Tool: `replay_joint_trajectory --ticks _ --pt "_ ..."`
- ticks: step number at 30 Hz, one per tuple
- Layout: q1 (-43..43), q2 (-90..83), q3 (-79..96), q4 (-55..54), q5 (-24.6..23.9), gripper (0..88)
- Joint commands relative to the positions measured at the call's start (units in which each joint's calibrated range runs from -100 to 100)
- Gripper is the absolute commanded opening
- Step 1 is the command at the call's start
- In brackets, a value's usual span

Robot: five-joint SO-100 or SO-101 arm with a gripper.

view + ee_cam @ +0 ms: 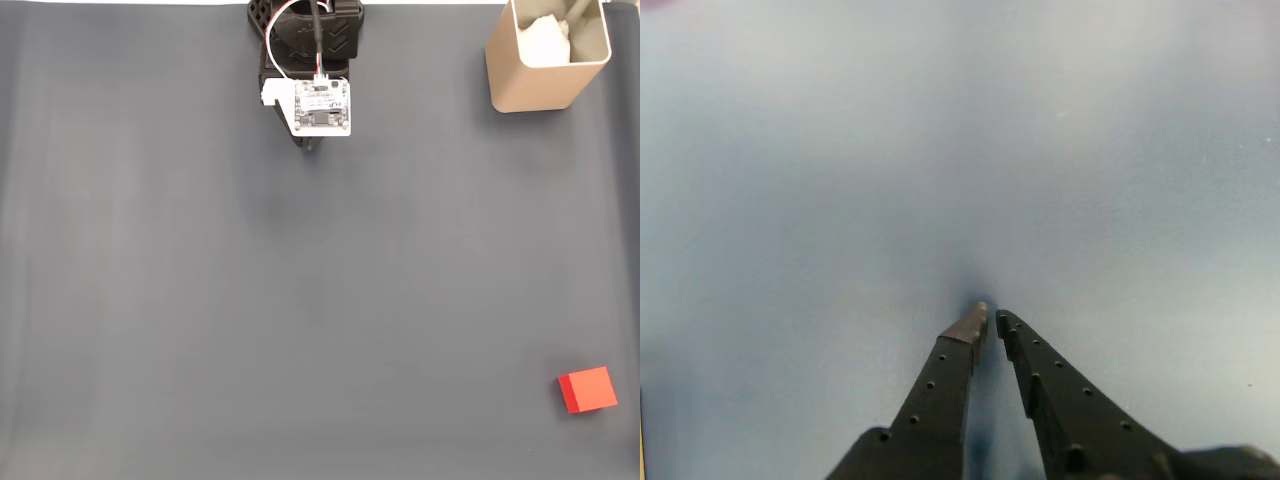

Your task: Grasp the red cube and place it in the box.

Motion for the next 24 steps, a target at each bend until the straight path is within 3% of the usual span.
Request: replay_joint_trajectory --ticks 1,24 --pt "-0.22 0.09 0.45 1.04 -0.44 0.4" --pt "-0.57 0.09 0.45 0.88 -1.07 0.0"
